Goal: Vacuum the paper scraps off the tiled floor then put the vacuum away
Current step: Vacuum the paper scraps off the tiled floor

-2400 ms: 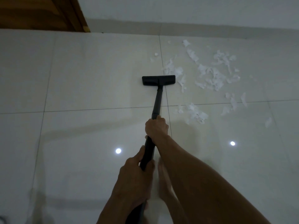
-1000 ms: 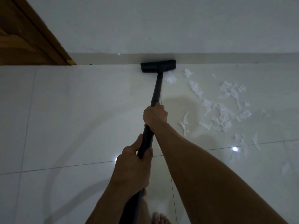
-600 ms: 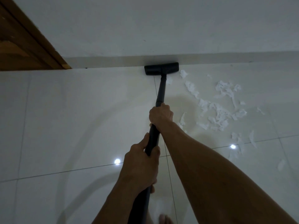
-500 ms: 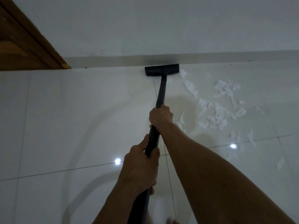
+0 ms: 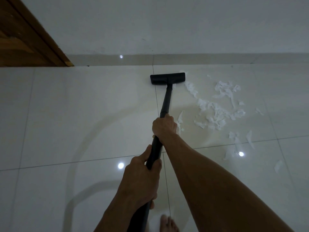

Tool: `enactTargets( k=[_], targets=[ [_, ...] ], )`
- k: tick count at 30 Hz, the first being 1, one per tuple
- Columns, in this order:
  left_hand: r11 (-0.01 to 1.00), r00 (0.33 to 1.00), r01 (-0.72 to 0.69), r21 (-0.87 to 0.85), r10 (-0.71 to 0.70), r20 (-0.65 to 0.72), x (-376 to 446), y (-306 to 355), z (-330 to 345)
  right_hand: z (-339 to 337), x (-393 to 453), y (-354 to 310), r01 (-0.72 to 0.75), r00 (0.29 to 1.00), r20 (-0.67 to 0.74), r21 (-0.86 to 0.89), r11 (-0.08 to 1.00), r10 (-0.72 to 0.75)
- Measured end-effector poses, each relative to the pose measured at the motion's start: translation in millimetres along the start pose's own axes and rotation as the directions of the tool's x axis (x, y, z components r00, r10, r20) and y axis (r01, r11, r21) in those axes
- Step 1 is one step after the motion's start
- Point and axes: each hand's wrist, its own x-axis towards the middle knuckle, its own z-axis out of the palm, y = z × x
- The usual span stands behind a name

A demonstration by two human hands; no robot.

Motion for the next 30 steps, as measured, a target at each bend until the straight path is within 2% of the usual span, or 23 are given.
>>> enactTargets(
  k=[4, 10, 15, 23, 30],
  targets=[
    [0.998, 0.999, -0.028, 0.063, 0.03, -0.017, -18, -10, 13, -6, -11, 20, 0.032, 0.999, -0.004, -0.048, 0.998, -0.032],
    [0.998, 0.998, 0.057, 0.015, -0.057, -0.001, -40, -30, 31, -8, -30, 48, 0.004, 1.0, 0.011, 0.005, 1.0, -0.004],
    [0.996, 0.996, 0.085, 0.007, -0.085, 0.029, -59, -46, 45, -13, -45, 73, 0.011, 1.0, 0.002, -0.044, 0.999, -0.011],
    [0.999, 0.999, 0.032, 0.031, -0.033, 0.033, -97, -83, 61, -11, -79, 114, -0.021, 1.0, 0.001, 0.003, 1.0, 0.021],
    [0.999, 0.999, -0.014, 0.032, 0.013, 0.05, -145, -132, 74, 0, -120, 169, 0.029, 1.0, -0.007, -0.108, 0.994, -0.03]
  ],
)
